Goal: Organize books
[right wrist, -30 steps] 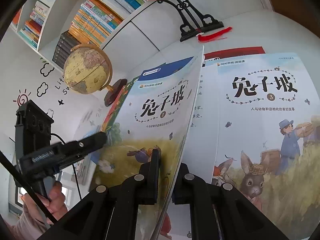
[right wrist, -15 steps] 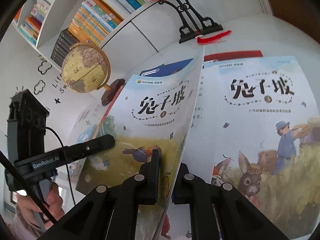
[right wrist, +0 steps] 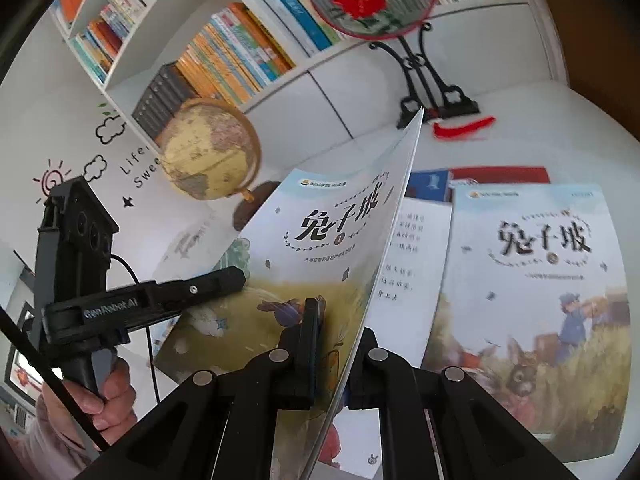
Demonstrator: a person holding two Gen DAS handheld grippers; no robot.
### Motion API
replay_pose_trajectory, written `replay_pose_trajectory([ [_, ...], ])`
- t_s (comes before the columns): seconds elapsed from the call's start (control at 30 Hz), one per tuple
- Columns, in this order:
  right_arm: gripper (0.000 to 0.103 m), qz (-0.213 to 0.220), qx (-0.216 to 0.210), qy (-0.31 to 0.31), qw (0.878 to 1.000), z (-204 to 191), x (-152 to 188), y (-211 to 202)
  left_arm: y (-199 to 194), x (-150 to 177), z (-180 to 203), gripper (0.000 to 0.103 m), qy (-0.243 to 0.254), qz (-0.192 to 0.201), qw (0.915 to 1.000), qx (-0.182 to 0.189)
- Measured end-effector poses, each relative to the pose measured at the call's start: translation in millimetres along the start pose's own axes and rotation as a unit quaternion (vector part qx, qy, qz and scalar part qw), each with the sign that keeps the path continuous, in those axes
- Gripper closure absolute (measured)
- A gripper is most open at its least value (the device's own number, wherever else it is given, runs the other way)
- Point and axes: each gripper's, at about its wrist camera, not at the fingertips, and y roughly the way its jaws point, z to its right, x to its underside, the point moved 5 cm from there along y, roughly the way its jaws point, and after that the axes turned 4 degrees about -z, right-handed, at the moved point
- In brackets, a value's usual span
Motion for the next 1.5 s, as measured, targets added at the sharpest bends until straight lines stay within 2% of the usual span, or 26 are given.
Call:
replay_pose_trajectory([
  [0.13,0.095,0.001,0.005,-0.021,1.0,-23.5,-5.7,6.9,-19.3,-0.3,-14.9,0.095,-0.001,0.014,0.9999,-0.002],
  [0.57,0.095,0.001,-0.03,-0.055,0.998,-106.7,-11.6,36.5,-83.1,-3.7,-86.0,0.095,-0.04,0.058,0.9975,-0.001],
  [0.77,0.095,-0.005,-0.055,-0.077,0.996,-153.2,-16.0,57.3,-119.2,-4.4,-128.5,0.095,-0.061,0.088,0.9941,-0.019],
  [0.9,0.095,-0.013,-0.083,-0.098,0.992,-189.6,-18.6,79.5,-140.6,1.7,-166.5,0.095,-0.083,0.102,0.9901,-0.048],
  [0.97,0.095,-0.024,-0.101,-0.102,0.989,-207.7,-16.6,95.9,-146.6,6.9,-185.9,0.095,-0.101,0.104,0.9882,-0.048],
  [1.1,0.095,-0.047,-0.117,-0.115,0.985,-234.0,-6.8,126.3,-147.3,22.7,-225.4,0.095,-0.129,0.096,0.9841,-0.077],
  [1.17,0.095,-0.061,-0.118,-0.117,0.984,-243.4,1.0,143.6,-145.6,31.3,-242.8,0.095,-0.147,0.099,0.9814,-0.074],
  [1.23,0.095,-0.07,-0.118,-0.12,0.983,-251.6,11.3,160.6,-139.9,41.0,-261.7,0.095,-0.159,0.098,0.9785,-0.087],
  [1.4,0.095,-0.116,-0.106,-0.075,0.985,-248.5,40.1,208.5,-118.6,63.7,-309.4,0.095,-0.209,0.08,0.9703,-0.092],
  [1.5,0.095,-0.138,-0.093,-0.066,0.984,-245.1,51.3,226.3,-112.0,68.5,-316.9,0.095,-0.219,0.078,0.9685,-0.09],
])
